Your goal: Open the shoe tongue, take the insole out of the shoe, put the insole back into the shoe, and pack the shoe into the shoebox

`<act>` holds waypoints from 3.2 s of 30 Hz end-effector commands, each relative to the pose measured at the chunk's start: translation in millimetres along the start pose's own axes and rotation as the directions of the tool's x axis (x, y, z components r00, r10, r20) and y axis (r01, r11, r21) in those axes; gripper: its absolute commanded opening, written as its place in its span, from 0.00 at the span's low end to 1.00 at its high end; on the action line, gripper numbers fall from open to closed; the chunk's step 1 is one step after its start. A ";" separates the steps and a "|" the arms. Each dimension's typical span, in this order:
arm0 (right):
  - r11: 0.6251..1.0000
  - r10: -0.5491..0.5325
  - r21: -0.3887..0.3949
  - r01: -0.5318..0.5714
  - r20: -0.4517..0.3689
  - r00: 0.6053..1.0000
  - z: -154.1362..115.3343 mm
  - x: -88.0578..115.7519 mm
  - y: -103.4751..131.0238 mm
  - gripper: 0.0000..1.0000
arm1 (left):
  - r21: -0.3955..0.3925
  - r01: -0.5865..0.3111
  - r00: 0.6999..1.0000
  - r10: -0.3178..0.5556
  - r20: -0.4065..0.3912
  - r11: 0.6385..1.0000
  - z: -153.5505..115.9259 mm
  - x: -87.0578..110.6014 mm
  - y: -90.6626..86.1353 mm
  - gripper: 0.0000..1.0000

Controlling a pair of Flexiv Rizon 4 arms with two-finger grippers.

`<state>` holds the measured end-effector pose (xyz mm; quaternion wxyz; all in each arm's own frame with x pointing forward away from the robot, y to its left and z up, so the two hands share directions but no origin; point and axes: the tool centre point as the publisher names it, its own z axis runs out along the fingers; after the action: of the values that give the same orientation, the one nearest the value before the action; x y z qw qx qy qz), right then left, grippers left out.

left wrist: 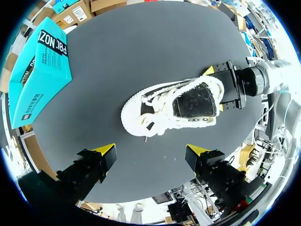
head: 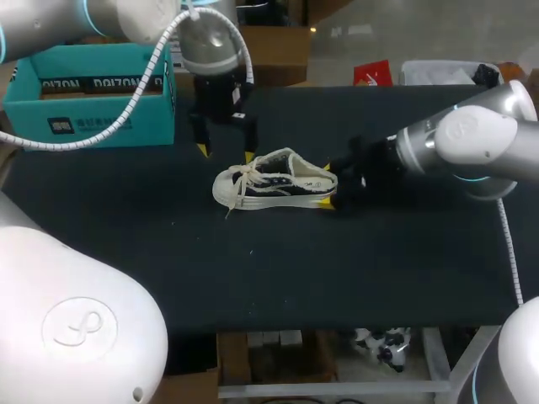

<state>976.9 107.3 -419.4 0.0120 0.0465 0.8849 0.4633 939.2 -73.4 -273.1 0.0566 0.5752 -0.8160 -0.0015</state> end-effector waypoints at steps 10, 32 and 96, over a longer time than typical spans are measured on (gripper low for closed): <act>0.999 -0.014 -0.036 0.013 -0.022 1.000 11.3 -8.4 -2.1 1.00 | -0.004 0.025 1.000 -0.025 0.005 1.000 5.7 5.8 -6.3 1.00; 0.999 -0.020 -0.041 0.019 -0.026 0.999 17.3 -7.3 -2.3 0.00 | -0.023 0.093 0.983 -0.089 0.160 0.995 5.3 73.9 -46.9 1.00; 0.999 -0.020 -0.041 0.019 -0.026 0.999 17.3 -7.3 -2.3 0.00 | 0.102 0.337 0.942 -0.336 -0.023 0.936 40.1 1.7 -6.6 0.00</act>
<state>981.3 117.5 -425.7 0.0070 0.0323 0.8763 0.4806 944.2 -98.8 -305.6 -0.0277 0.7057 -0.7068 -0.0400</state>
